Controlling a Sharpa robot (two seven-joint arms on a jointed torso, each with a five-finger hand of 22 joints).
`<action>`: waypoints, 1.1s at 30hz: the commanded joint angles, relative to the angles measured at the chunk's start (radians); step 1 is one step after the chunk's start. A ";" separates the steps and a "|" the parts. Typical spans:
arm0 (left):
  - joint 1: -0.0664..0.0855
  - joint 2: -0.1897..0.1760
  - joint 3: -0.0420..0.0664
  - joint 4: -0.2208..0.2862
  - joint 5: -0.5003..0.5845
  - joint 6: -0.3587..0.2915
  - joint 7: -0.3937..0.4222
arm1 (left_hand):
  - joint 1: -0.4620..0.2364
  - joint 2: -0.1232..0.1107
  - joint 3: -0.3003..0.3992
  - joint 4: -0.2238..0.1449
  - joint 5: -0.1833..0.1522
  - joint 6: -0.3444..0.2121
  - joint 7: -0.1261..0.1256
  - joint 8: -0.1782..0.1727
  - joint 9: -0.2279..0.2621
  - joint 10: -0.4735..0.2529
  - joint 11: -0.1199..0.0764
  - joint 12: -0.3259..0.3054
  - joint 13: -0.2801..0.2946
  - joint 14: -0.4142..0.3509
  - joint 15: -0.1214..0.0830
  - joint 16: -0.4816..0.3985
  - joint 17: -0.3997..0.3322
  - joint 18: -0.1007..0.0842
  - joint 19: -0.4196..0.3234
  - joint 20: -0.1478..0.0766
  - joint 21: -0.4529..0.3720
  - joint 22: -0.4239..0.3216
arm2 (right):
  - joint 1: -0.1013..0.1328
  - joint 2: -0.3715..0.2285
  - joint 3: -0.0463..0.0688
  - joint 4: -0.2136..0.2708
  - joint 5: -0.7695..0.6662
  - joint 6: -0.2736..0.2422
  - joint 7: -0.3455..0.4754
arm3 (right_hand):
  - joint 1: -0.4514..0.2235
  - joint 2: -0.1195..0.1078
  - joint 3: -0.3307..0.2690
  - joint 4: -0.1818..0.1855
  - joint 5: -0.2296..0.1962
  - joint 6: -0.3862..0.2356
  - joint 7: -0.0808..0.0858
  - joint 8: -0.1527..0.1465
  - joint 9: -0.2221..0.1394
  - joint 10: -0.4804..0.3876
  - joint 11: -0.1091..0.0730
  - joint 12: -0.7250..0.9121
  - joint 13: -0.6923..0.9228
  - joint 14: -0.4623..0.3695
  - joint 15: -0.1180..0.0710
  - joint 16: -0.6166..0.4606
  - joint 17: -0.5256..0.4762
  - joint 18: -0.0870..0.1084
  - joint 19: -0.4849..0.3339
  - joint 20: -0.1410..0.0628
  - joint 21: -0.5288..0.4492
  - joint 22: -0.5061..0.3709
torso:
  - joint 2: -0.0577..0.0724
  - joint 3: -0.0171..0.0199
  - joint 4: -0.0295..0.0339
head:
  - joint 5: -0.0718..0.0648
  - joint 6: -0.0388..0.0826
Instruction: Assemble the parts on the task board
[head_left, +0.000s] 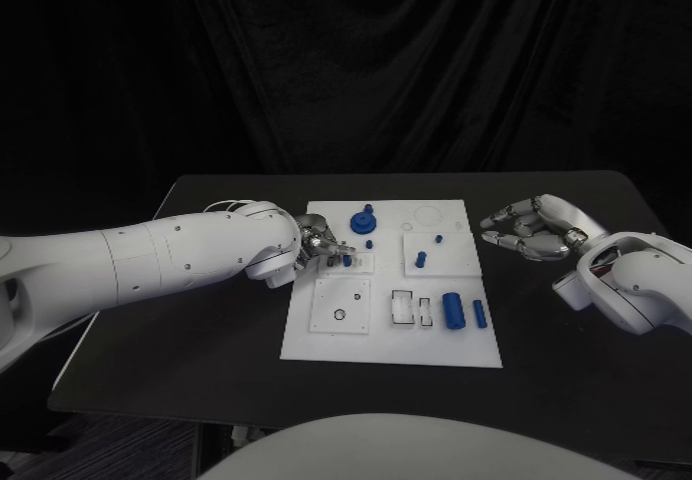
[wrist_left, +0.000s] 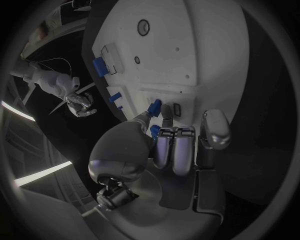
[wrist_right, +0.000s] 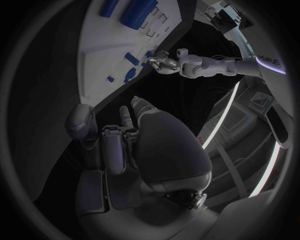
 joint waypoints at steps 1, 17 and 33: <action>-0.003 0.000 0.000 0.002 0.000 -0.007 0.027 | -0.006 0.000 -0.003 0.001 -0.003 -0.005 0.000 -0.007 0.001 0.078 0.001 -0.001 0.239 0.077 0.002 -0.001 0.172 0.012 0.002 0.008 -0.007 0.001 | -0.002 -0.001 0.001 0.000 0.001 0.007 -0.016 | -0.001 -0.003 0.002 0.005 0.004 -0.001 0.004 0.002 -0.001 0.029 0.005 -0.005 0.192 0.050 0.009 -0.005 0.129 0.004 -0.007 -0.003 -0.003 0.124 | 0.000 -0.0001 -0.0004 | 0.001 0.000; -0.003 0.007 0.000 -0.008 0.000 -0.029 0.040 | -0.020 0.025 -0.033 0.049 0.017 -0.024 0.011 -0.052 -0.030 0.073 0.012 -0.005 0.236 0.073 0.011 -0.008 0.161 0.015 -0.008 0.016 -0.024 -0.004 | -0.003 -0.006 0.001 0.003 0.001 0.010 -0.021 | -0.003 -0.001 0.002 0.007 0.004 0.000 0.004 0.003 -0.002 0.029 0.005 -0.005 0.191 0.050 0.009 -0.005 0.129 0.004 -0.008 -0.002 -0.004 0.124 | 0.000 0.0003 0.0000 | -0.001 0.000; 0.016 -0.037 0.000 0.067 0.000 -0.121 0.029 | -0.013 0.047 -0.043 0.070 0.045 -0.007 0.008 -0.057 -0.039 0.086 0.010 0.008 0.247 0.080 0.011 0.003 0.181 0.012 0.007 0.018 -0.011 0.016 | -0.002 -0.010 0.001 0.007 0.001 0.009 -0.028 | -0.006 0.000 0.002 0.010 0.005 0.002 0.004 0.005 -0.002 0.029 0.005 -0.005 0.191 0.050 0.009 -0.005 0.129 0.004 -0.008 -0.002 -0.004 0.124 | 0.001 -0.0003 -0.0002 | -0.005 0.000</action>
